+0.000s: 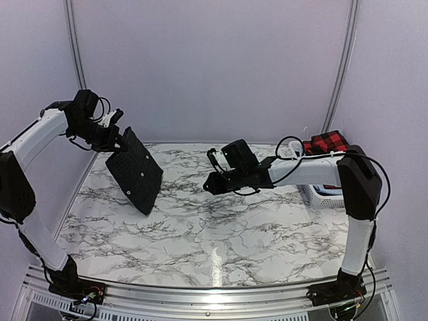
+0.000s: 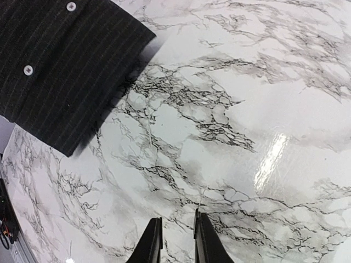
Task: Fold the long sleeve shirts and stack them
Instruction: Turn over the square-folded shirt at the center of the board.
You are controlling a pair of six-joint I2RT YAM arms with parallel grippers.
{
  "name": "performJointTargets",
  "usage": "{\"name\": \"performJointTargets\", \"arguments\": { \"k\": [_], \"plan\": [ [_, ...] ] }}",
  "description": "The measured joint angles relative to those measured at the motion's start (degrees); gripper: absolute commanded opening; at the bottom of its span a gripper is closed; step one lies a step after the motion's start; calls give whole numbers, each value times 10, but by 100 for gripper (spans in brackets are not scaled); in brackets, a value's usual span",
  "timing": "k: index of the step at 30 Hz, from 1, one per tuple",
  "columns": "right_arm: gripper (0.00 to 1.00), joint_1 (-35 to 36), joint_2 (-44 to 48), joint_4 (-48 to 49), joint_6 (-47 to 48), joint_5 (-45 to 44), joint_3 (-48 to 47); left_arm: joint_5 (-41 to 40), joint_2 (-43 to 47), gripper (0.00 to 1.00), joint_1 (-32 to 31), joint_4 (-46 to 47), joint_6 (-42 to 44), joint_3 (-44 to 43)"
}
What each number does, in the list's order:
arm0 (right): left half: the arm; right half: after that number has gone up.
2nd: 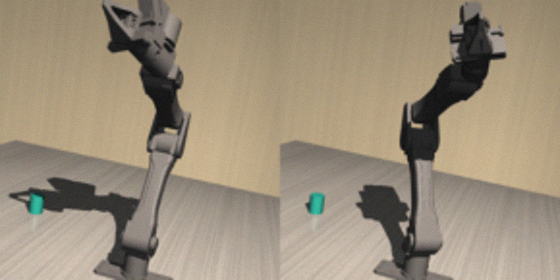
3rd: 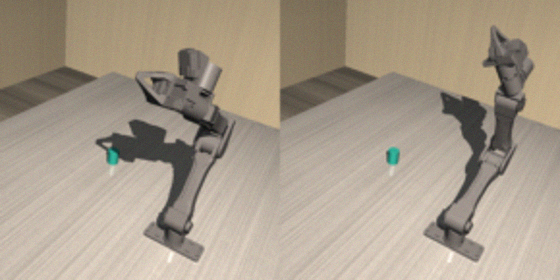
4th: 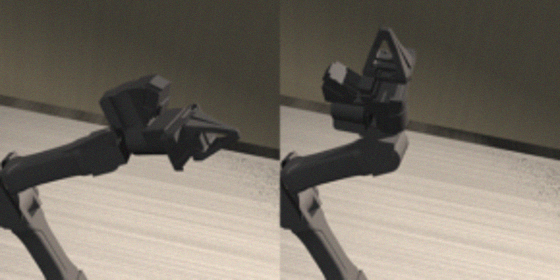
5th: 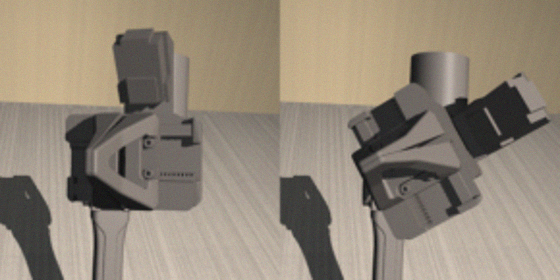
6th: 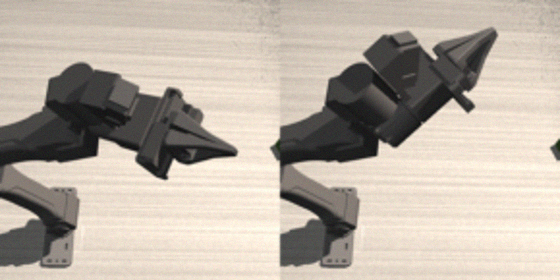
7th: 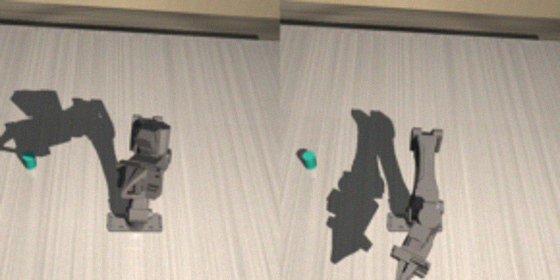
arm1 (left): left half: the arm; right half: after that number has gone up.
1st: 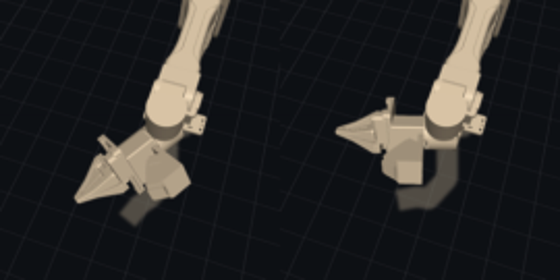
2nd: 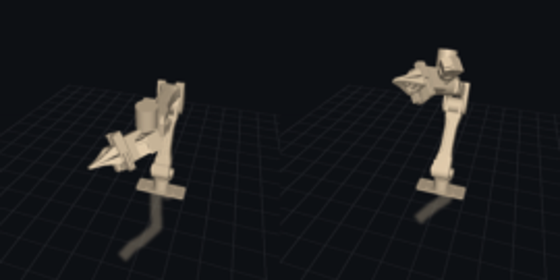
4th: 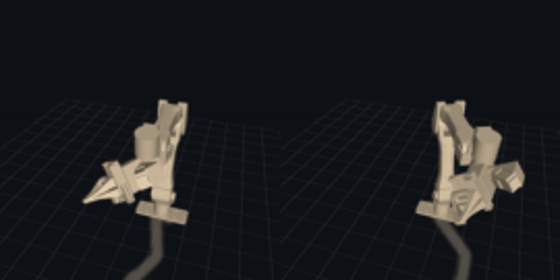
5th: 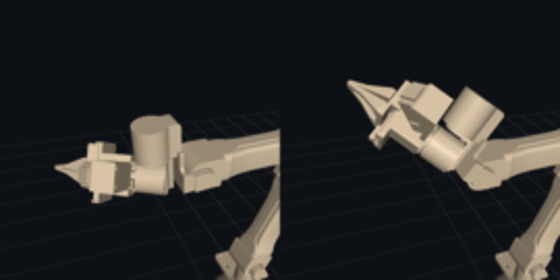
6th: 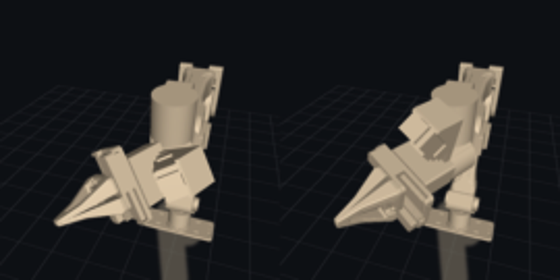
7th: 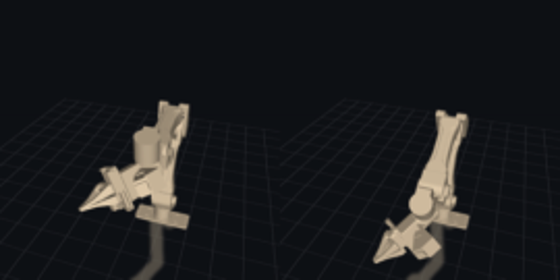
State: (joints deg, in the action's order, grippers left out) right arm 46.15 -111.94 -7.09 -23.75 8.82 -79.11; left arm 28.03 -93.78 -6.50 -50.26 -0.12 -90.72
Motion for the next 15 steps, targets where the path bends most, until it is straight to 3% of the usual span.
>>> {"name": "performJointTargets", "arguments": {
  "k": [6, 15],
  "plan": [
    [17, 0, 9, -23, 12, -6, 3, 2, -12, 1, 0, -30, 26, -87],
    [17, 0, 26, -41, 21, -5, 3, 4, -57, 1, 0, -56, 39, -96]
  ]
}}
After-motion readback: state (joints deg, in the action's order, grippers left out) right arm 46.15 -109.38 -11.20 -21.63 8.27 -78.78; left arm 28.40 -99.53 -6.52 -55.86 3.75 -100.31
